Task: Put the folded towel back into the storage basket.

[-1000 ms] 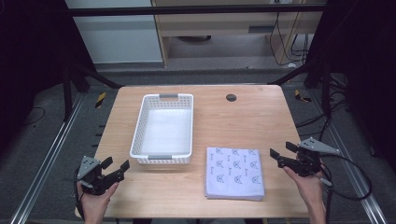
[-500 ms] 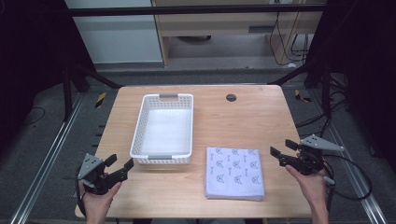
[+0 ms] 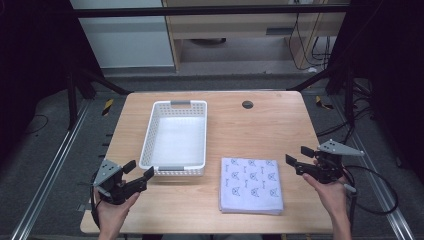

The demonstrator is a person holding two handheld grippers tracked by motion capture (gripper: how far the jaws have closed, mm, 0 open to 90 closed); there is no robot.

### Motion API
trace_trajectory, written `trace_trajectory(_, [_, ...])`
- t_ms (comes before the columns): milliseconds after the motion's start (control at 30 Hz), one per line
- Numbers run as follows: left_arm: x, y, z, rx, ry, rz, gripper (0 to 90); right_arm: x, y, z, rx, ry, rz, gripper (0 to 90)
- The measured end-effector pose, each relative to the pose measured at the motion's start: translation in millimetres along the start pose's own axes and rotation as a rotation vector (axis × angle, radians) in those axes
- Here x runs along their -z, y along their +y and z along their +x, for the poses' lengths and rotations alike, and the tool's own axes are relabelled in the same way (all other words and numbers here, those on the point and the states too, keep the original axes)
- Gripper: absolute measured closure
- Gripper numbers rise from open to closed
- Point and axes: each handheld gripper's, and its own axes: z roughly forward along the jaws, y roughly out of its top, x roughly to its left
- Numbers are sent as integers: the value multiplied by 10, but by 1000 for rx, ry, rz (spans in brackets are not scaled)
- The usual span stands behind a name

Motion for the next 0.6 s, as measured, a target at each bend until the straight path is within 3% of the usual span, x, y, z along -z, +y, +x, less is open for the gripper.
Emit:
trace_trajectory(167, [-47,52,-97,-14,-16,1,267,-27,38,9,2,5,-4,308])
trace_trajectory(600, [-264,147,-524,-82,-92,17,275,-124,153,48,11,37,-17,317])
